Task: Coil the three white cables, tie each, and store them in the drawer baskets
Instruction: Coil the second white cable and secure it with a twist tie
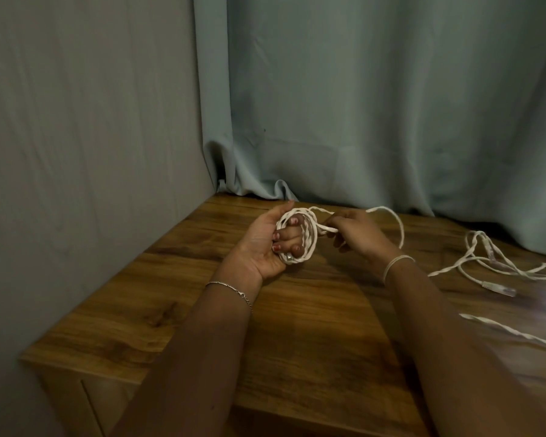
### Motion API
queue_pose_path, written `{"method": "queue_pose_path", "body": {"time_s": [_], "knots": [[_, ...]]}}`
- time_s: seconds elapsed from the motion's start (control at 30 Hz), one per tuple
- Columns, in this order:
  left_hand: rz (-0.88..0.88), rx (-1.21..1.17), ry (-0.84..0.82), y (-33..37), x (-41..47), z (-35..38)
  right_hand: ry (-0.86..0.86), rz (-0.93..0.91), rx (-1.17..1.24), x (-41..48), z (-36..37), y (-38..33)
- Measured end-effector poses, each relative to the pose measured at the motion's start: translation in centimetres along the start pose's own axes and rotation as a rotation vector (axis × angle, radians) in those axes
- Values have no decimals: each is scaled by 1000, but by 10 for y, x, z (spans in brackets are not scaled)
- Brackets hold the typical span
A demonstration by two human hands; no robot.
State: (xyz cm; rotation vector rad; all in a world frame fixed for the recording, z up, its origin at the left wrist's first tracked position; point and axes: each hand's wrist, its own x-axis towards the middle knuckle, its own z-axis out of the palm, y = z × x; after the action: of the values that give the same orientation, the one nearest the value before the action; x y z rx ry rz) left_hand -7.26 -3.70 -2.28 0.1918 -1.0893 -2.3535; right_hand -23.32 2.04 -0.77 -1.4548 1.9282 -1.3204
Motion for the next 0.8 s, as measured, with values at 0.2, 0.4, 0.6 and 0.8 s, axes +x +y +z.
{"method": "queue_pose_path", "body": {"time_s": [0.2, 0.4, 0.6, 0.8], "knots": [[101, -244, 137, 4, 3, -5, 70, 232, 579, 0, -2, -4], [79, -291, 267, 4, 6, -13, -50, 419, 1188, 0, -4, -6], [93, -293, 296, 4, 8, -18, 14, 202, 593, 3, -1, 4], [135, -347, 258, 4, 6, -14, 187, -165, -272, 7, -1, 18]]}}
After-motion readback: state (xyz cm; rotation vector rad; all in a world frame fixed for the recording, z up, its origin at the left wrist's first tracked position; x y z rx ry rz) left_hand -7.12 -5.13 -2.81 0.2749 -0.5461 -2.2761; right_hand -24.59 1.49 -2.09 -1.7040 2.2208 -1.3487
